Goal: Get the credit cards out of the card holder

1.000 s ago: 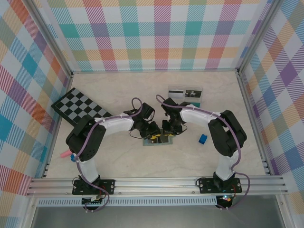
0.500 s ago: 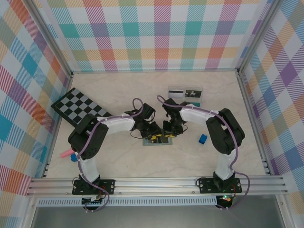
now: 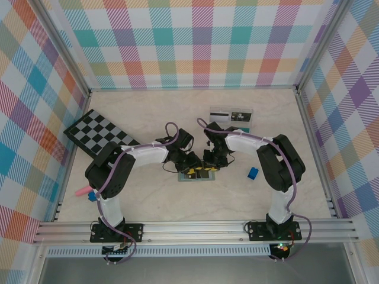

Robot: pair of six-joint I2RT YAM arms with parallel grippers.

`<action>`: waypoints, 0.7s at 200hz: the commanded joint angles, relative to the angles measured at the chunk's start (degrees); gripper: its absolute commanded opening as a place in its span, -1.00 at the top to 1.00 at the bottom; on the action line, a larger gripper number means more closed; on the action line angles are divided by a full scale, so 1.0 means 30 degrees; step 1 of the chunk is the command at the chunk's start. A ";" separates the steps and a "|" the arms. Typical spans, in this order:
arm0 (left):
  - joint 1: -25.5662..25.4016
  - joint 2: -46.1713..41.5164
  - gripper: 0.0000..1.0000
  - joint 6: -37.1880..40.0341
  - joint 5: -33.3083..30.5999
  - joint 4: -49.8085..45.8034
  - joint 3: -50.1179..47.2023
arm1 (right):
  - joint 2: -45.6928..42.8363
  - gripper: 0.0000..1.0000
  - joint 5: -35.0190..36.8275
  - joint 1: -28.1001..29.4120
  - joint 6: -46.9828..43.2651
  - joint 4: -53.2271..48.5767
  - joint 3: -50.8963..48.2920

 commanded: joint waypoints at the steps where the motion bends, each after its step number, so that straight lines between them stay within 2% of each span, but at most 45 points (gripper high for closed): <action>1: 0.0031 0.0403 0.47 0.0303 0.0058 0.0291 -0.0228 | 0.1009 0.65 -0.0186 0.0030 -0.0045 0.0307 -0.0717; 90: 0.0290 -0.0672 0.79 0.0237 0.0554 0.2434 -0.1657 | 0.1132 0.66 0.0442 0.0026 -0.0055 0.0027 -0.0834; 140: 0.0355 -0.1247 0.86 0.0101 0.0785 0.3285 -0.2442 | 0.1260 0.67 0.0696 0.0030 0.0120 0.0083 -0.1037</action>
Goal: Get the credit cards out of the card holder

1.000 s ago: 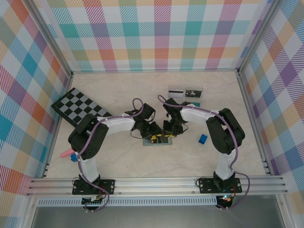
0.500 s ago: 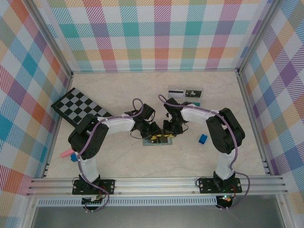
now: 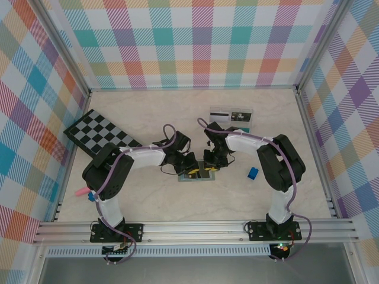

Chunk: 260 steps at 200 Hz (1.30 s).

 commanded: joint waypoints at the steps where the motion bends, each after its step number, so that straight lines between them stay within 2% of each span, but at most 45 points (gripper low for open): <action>1: 0.0150 -0.0699 0.87 0.0018 0.0258 0.1027 -0.0738 | 0.1248 0.67 0.0775 0.0106 0.0121 -0.0008 -0.0929; 42: 0.0263 -0.1427 1.00 -0.0233 0.0292 0.2044 -0.1520 | 0.1235 0.67 0.0737 0.0114 0.0180 0.0194 -0.1233; 64: 0.0378 -0.1671 1.00 -0.0189 0.0161 0.1966 -0.1737 | 0.1087 0.67 0.0737 0.0103 0.0319 0.0401 -0.1482; 171: 0.1386 -0.3936 1.00 0.2624 -0.0593 -0.2218 -0.1455 | -0.0463 0.65 0.0429 0.0015 0.0045 0.0690 -0.1369; 202: 0.1836 -0.5105 1.00 0.3527 -0.1211 -0.4688 -0.0755 | -0.2169 0.42 -0.0859 -0.0007 -0.0181 0.1758 -0.1455; 243: 0.2588 -0.7002 1.00 0.3655 -0.0621 -0.5222 -0.0131 | -0.5057 0.12 -0.3305 -0.0327 -0.0837 0.3266 -0.1345; 260: 0.2854 -0.7641 1.00 0.3267 0.0304 -0.4596 0.0140 | -0.5956 -0.16 -0.4141 -0.0642 -0.0964 0.3780 -0.1281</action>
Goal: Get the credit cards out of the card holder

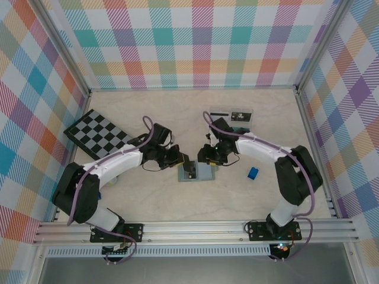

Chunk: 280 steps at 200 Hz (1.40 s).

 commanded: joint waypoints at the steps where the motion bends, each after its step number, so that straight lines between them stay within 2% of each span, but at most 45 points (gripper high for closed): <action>1: 0.0415 -0.1150 1.00 0.0011 0.1100 -0.0042 0.0803 | -0.1480 -0.17 -0.2124 -0.0439 -0.0646 0.1308 0.0198; 26: 0.0753 -0.1629 1.00 -0.1122 0.2600 0.1741 0.1065 | -0.2061 -0.44 -0.4643 -0.1591 0.0406 0.3055 0.0011; 58: 0.1023 -0.1981 1.00 -0.3322 0.3969 0.4680 0.1097 | -0.2193 -0.70 -0.8148 -0.2887 0.2573 0.5751 -0.0254; 80: 0.1052 -0.2165 1.00 -0.4404 0.4475 0.5945 0.1027 | -0.2142 -0.76 -0.9938 -0.3169 0.3321 0.6861 0.0081; 100: 0.1025 -0.2350 1.00 -0.5259 0.4674 0.7037 0.0677 | -0.2093 -0.75 -1.0529 -0.3373 0.3606 0.6743 0.0554; 121: 0.1048 -0.2335 1.00 -0.6302 0.4938 0.8647 0.0133 | -0.1868 -0.61 -1.0718 -0.3407 0.3714 0.6283 0.0971; 142: 0.1029 -0.2449 1.00 -0.6309 0.4688 0.8424 0.0062 | -0.1627 -0.43 -1.1073 -0.3407 0.3941 0.6438 0.1062; 162: 0.1039 -0.2712 1.00 -0.6309 0.4372 0.8296 -0.0201 | -0.1552 -0.14 -1.1374 -0.3407 0.4503 0.7048 0.0960; 201: 0.1043 -0.2864 1.00 -0.6337 0.4031 0.8010 -0.0331 | -0.1907 0.20 -1.1267 -0.3466 0.4811 0.7494 0.0739; 225: 0.1042 -0.2885 1.00 -0.6483 0.3671 0.7707 -0.0368 | -0.1990 0.57 -1.0914 -0.3495 0.3782 0.6611 0.1022; 249: 0.0968 -0.2999 1.00 -0.6389 0.3144 0.6677 -0.0211 | -0.1877 0.85 -1.0545 -0.3480 0.1946 0.4924 0.1840; 269: 0.0945 -0.3085 0.49 -0.5881 0.2399 0.4906 0.0408 | -0.1799 0.97 -0.9629 -0.3495 0.0134 0.3380 0.2547; 280: 0.0910 -0.3113 -0.06 -0.5182 0.1677 0.3128 0.1090 | -0.1901 1.00 -0.8482 -0.3493 -0.1217 0.2323 0.2996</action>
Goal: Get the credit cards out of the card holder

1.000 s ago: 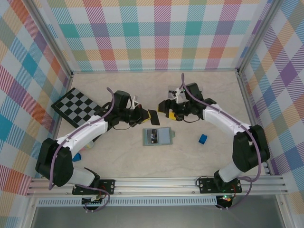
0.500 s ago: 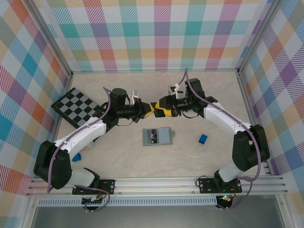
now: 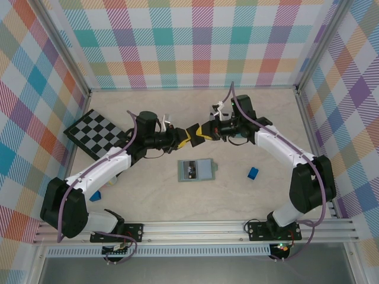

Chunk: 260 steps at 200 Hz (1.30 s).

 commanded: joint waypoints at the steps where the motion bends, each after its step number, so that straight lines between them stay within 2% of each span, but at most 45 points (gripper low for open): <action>1: 0.0056 -0.0559 -0.10 0.1121 -0.1554 -0.3390 0.1145 | -0.0146 1.00 0.1788 -0.0099 -0.3386 -0.2555 0.1218; 10: -0.0024 -0.0574 -0.39 0.1984 -0.2799 -0.5500 0.1791 | -0.0258 1.00 0.3172 -0.0100 -0.4452 -0.3427 0.1568; 18: -0.0061 -0.0530 -0.55 0.2555 -0.3788 -0.6799 0.2285 | -0.0361 1.00 0.4221 -0.0107 -0.5466 -0.3943 0.1829; 52: -0.0062 -0.0237 -0.94 0.3605 -0.6028 -0.7614 0.2419 | -0.1249 1.00 0.8426 -0.0293 -0.9485 -0.5091 0.2573; 61: -0.0062 -0.0173 -1.00 0.3778 -0.6573 -0.7550 0.2288 | -0.1473 1.00 0.9542 -0.0398 -1.0307 -0.5013 0.2489; 111: 0.0092 0.0371 -1.00 0.5350 -0.8686 -0.8029 0.2199 | -0.0538 1.00 1.3393 -0.1625 -1.5943 -0.5398 0.3808; 170: 0.0545 0.1870 -1.00 0.7709 -0.7838 -0.8630 0.3136 | 0.1604 1.00 1.2562 -0.5087 -2.4026 -0.6565 0.5269; 209: 0.0594 0.3531 -1.00 0.8839 -0.5859 -0.8352 0.3731 | 0.3967 1.00 1.0856 -0.6411 -2.9396 -1.0590 0.8901; 244: 0.0677 0.4872 -1.00 0.8573 -0.3735 -0.7481 0.4191 | 0.6366 1.00 0.9216 -0.7060 -3.4556 -1.5408 1.2491; 260: 0.0689 0.5256 -1.00 0.8394 -0.2919 -0.7057 0.4293 | 0.6906 1.00 0.8812 -0.7323 -3.5815 -1.6265 1.3184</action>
